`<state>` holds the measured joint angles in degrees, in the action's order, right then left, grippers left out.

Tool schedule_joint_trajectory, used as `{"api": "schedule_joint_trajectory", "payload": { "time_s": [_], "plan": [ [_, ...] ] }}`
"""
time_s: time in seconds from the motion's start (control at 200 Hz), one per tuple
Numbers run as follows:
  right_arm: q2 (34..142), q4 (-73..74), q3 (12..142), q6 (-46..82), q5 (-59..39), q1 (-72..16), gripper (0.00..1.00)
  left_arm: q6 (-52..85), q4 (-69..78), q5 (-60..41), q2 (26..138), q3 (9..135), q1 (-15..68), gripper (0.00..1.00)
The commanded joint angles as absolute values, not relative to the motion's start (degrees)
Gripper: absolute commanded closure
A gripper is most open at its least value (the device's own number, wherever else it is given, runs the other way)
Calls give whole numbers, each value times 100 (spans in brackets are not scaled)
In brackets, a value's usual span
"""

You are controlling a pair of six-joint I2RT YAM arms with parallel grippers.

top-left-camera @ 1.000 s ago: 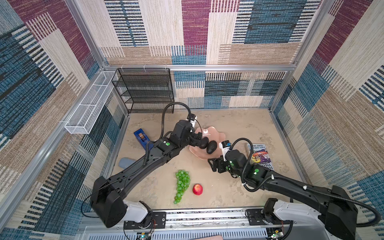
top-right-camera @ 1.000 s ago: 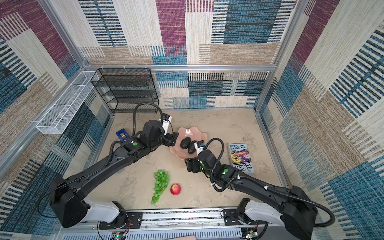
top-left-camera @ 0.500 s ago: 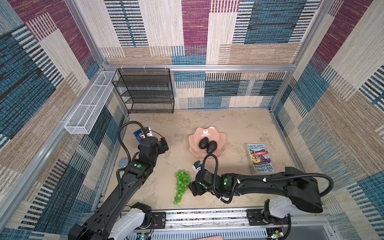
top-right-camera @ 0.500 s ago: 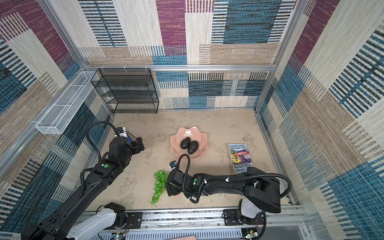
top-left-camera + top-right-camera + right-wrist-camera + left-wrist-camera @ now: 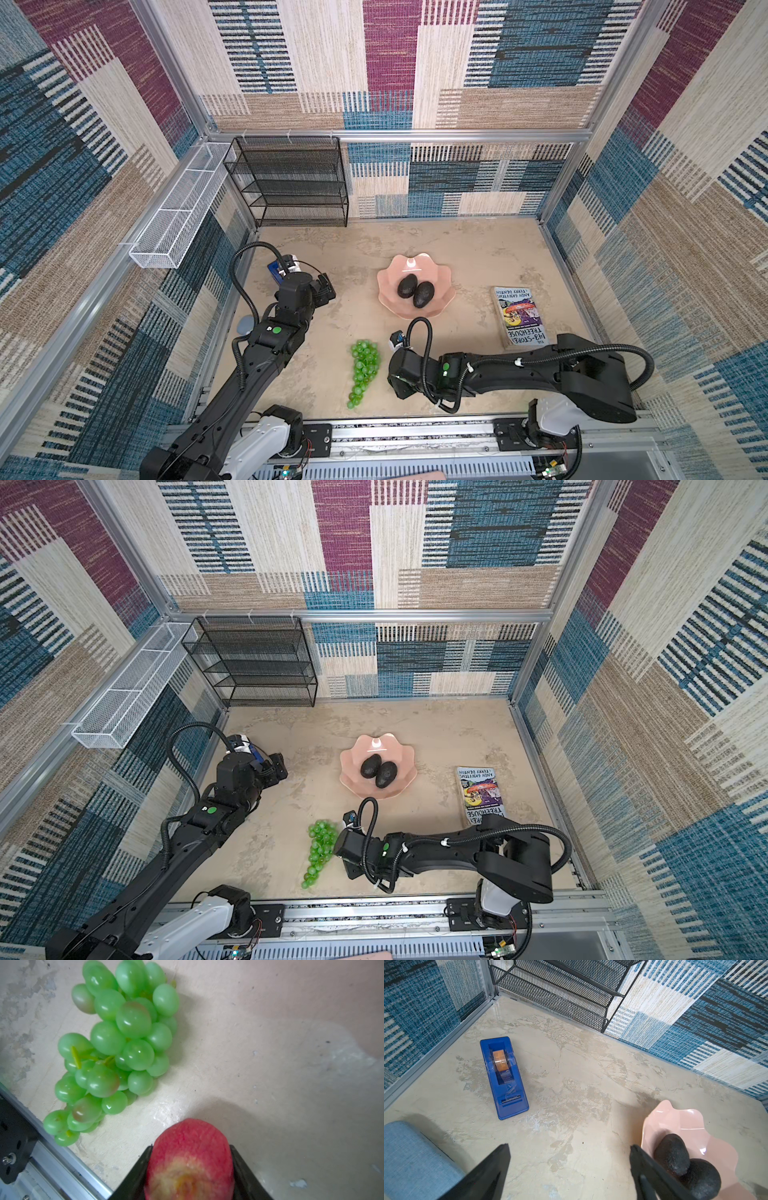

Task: Place and organize the fake fruits in the fruit bowl
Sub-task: 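Place the red apple into the bowl beside the avocados with the right gripper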

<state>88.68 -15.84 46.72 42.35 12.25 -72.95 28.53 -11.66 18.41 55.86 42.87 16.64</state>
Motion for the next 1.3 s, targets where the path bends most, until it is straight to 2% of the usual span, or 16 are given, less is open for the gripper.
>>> {"api": "schedule_joint_trajectory", "payload": {
  "time_s": [0.0, 0.195, 0.436, 0.626, 0.736, 1.017, 1.132, 1.293],
  "plan": [
    [8420, -1773, 4690, 4193, 1808, -7080, 53, 3011, -958, 1764, 5567, 4282, 1642, 7],
    [7716, -1260, 4768, 3239, 2096, -5815, 53, 3092, -907, 1633, 5581, 4251, 1626, 7],
    [8644, -403, 5459, 2330, 1599, -4633, 54, 3194, -1125, 1346, 5513, 4278, 1596, 7],
    [9503, -268, 6071, 2032, 1290, -4519, 54, 3259, -1634, 1067, 5270, 4240, 1591, 7],
    [9821, -202, 6198, 2065, 1238, -4509, 54, 3360, -2027, 814, 5083, 4177, 1590, 11],
    [10134, 31, 5907, 2390, 1008, -4500, 53, 3654, -2420, -227, 4887, 3953, 1590, 13],
    [10168, 104, 5824, 2503, 966, -4504, 50, 3839, -2406, -723, 4895, 3770, 1596, 14],
    [10044, 139, 5745, 2571, 914, -4500, 40, 3889, -2380, -1169, 4953, 3484, 1697, 15]
  ]
}}
